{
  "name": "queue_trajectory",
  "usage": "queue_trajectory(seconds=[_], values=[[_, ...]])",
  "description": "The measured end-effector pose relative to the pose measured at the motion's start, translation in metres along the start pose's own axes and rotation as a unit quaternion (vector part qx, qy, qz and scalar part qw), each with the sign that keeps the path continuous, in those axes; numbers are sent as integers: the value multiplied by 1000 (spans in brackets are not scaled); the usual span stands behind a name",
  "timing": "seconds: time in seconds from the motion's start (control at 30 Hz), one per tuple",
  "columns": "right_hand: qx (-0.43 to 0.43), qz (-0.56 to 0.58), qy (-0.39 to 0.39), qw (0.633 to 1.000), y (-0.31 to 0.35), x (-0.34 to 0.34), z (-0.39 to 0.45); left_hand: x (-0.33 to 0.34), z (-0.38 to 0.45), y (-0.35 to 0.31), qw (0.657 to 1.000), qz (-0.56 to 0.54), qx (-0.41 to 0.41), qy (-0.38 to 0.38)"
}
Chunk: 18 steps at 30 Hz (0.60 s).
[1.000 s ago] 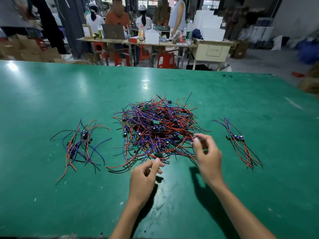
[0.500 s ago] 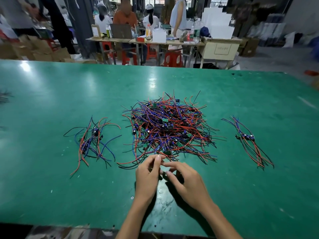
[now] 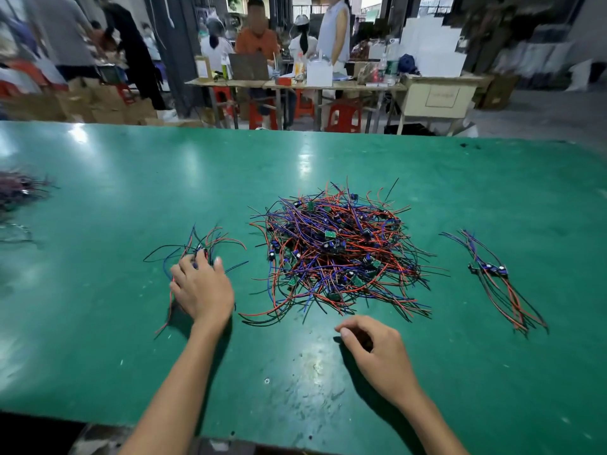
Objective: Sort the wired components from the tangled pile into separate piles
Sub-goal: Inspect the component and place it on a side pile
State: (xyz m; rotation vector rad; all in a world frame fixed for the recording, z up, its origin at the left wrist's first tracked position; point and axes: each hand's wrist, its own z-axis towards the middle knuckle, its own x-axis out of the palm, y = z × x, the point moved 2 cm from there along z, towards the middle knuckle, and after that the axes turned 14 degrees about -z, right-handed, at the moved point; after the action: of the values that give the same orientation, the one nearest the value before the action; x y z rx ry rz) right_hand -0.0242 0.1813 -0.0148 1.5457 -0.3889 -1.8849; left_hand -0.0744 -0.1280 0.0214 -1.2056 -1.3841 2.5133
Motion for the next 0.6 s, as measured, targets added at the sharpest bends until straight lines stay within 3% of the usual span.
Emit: queue_trajectory(seconds=[0.1, 0.2, 0.37, 0.47, 0.53, 0.6], values=[[12, 13, 10, 1000, -1, 1, 1, 10, -3, 26, 995, 77, 28, 60], [26, 25, 14, 999, -2, -1, 2, 14, 0, 32, 995, 78, 42, 52], [49, 47, 11, 998, -1, -1, 3, 15, 7, 29, 996, 68, -23, 55], [67, 29, -21, 997, 1, -1, 12, 11, 2, 11, 997, 61, -18, 43], [96, -13, -30, 995, 4, -1, 21, 10, -14, -11, 999, 5, 21, 35], [110, -86, -14, 990, 8, 1, 30, 12, -39, -36, 987, -81, 116, 70]])
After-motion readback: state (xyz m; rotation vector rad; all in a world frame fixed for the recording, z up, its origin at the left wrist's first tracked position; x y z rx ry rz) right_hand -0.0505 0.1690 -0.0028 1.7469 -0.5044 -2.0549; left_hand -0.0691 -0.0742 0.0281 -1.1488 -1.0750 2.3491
